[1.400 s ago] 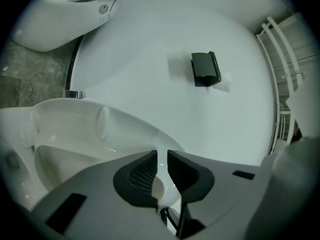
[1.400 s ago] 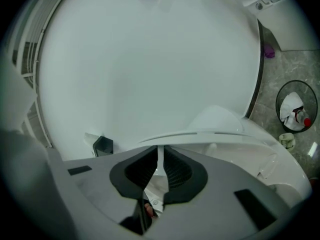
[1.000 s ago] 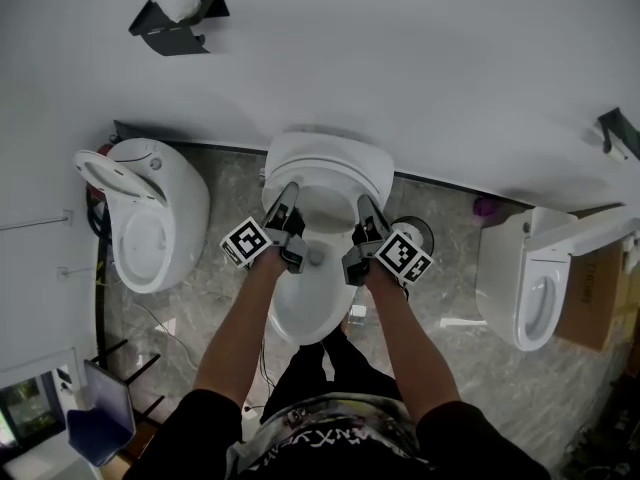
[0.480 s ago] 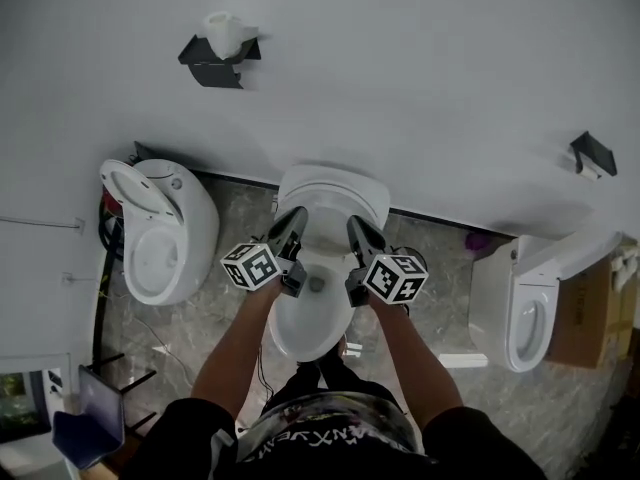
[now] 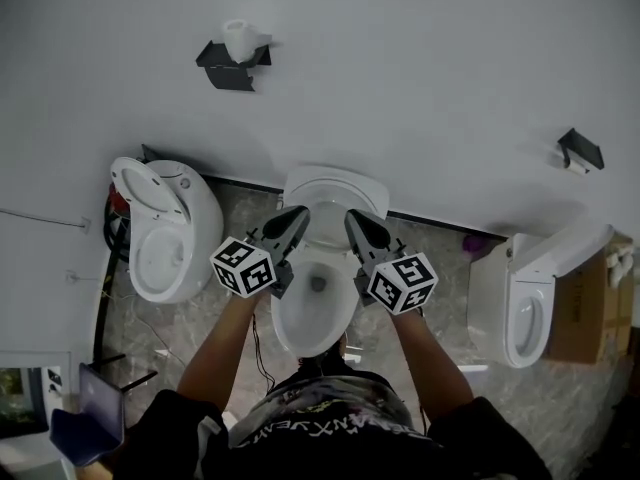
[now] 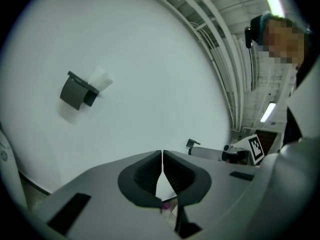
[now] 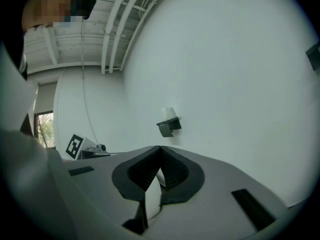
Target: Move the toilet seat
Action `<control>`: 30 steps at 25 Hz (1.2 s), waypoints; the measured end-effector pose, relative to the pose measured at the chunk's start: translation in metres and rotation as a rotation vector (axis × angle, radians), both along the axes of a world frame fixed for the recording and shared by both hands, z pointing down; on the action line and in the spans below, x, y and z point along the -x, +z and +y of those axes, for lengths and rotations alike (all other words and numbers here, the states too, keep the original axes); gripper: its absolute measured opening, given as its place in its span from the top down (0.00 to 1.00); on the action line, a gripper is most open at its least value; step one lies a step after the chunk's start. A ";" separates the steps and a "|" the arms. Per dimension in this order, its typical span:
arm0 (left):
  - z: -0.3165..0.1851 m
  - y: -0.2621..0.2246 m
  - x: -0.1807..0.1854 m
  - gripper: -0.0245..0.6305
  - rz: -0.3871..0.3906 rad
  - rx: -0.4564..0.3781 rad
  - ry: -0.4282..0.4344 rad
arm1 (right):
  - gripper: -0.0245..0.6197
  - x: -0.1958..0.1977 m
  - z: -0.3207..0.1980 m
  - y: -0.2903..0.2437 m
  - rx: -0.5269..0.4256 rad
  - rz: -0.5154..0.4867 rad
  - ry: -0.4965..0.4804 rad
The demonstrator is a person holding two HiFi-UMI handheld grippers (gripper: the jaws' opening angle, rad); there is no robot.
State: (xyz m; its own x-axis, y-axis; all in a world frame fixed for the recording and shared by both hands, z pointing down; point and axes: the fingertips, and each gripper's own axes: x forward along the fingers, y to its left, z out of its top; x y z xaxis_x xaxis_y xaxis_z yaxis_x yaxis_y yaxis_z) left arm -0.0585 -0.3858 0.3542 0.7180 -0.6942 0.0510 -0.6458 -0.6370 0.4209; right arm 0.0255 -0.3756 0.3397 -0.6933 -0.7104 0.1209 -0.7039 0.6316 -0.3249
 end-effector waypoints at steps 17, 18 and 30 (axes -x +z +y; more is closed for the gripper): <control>0.083 -0.136 0.032 0.92 -0.164 -0.240 0.095 | 0.96 0.026 0.085 -0.130 -0.290 0.117 -0.209; 0.088 -0.139 0.031 0.92 -0.175 -0.249 0.103 | 0.96 0.027 0.088 -0.132 -0.296 0.125 -0.214; 0.125 -0.151 0.025 0.92 -0.233 -0.317 0.137 | 0.96 0.043 0.121 -0.134 -0.306 0.173 -0.245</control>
